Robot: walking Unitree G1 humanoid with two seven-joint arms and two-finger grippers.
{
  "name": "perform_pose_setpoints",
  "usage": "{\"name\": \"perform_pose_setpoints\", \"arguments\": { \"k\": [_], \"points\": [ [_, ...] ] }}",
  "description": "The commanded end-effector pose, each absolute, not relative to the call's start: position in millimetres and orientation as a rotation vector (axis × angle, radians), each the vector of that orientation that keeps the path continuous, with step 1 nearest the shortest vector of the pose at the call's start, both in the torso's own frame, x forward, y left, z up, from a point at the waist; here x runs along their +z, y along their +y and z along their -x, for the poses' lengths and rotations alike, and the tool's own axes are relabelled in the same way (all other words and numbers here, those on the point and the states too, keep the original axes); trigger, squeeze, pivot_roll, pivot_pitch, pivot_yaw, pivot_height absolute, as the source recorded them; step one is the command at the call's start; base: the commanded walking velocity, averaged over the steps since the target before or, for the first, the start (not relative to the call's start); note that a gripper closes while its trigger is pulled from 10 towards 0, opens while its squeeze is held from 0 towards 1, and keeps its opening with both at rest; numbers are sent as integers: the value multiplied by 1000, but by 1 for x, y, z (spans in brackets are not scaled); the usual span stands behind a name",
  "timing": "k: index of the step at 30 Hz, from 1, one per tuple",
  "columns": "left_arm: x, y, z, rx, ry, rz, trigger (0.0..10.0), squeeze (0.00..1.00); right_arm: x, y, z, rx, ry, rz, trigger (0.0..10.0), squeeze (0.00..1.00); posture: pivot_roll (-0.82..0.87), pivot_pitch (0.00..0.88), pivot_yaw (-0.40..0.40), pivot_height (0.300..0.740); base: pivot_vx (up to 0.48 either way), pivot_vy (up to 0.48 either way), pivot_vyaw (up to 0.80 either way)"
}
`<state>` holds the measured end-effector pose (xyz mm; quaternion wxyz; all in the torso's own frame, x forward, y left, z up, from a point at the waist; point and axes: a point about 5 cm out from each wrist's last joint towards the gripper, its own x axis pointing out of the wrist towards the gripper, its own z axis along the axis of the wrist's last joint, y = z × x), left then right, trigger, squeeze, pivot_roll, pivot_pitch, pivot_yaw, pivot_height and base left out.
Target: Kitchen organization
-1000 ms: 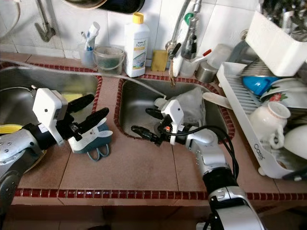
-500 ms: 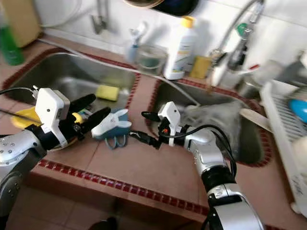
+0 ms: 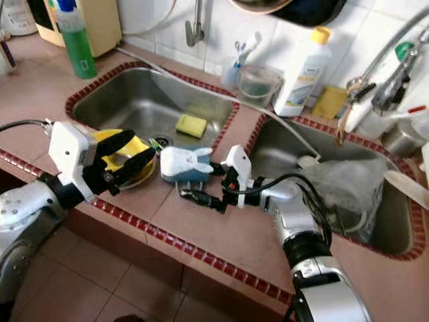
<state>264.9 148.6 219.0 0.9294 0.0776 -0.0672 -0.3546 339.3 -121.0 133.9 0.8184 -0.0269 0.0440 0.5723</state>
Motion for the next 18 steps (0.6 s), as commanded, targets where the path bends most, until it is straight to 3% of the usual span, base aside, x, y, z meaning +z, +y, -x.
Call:
{"name": "perform_pose_setpoints", "arguments": {
  "k": [1, 7, 8, 9, 10, 11, 12, 13, 14, 18],
  "points": [
    [222, 147, -265, -733, -144, -168, 10000, 0, 136, -125, -340, 1210, 92, 66, 10000, 0, 128, 73, -139, 740, 0, 0, 0],
    [222, 148, -265, -734, -139, -161, 10000, 0, 135, -125, -342, 1195, 100, 79, 10000, 0, 127, 78, -132, 740, 0, 0, 0],
    [222, 147, -266, -735, -139, -161, 10000, 0, 136, -125, -342, 1197, 96, 75, 8627, 0, 125, 82, -128, 740, 0, 0, 0],
    [222, 147, -266, -734, -139, -161, 10000, 0, 136, -125, -342, 1199, 95, 71, 8627, 0, 125, 82, -128, 740, 0, 0, 0],
    [222, 147, -266, -734, -139, -162, 10000, 0, 137, -125, -342, 1201, 93, 68, 7451, 0, 125, 82, -128, 740, 0, 0, 0],
    [222, 147, -266, -735, -139, -160, 10000, 0, 137, -126, -342, 1198, 93, 68, 4706, 0, 124, 84, -127, 740, 0, 0, 0],
    [223, 146, -266, -737, -139, -158, 10000, 0, 137, -126, -343, 1197, 89, 65, 3961, 0, 124, 87, -125, 740, 0, 0, 0],
    [223, 146, -266, -737, -139, -156, 10000, 0, 138, -127, -343, 1196, 87, 59, 2353, 0, 123, 91, -122, 740, 0, 0, 0],
    [223, 146, -267, -738, -138, -155, 10000, 0, 140, -128, -344, 1197, 80, 41, 0, 0, 124, 94, -121, 740, 0, 0, 0],
    [224, 146, -267, -737, -136, -157, 10000, 0, 143, -128, -345, 1198, 67, 5, 0, 0, 125, 101, -118, 740, 0, 0, 0]
  ]
}}
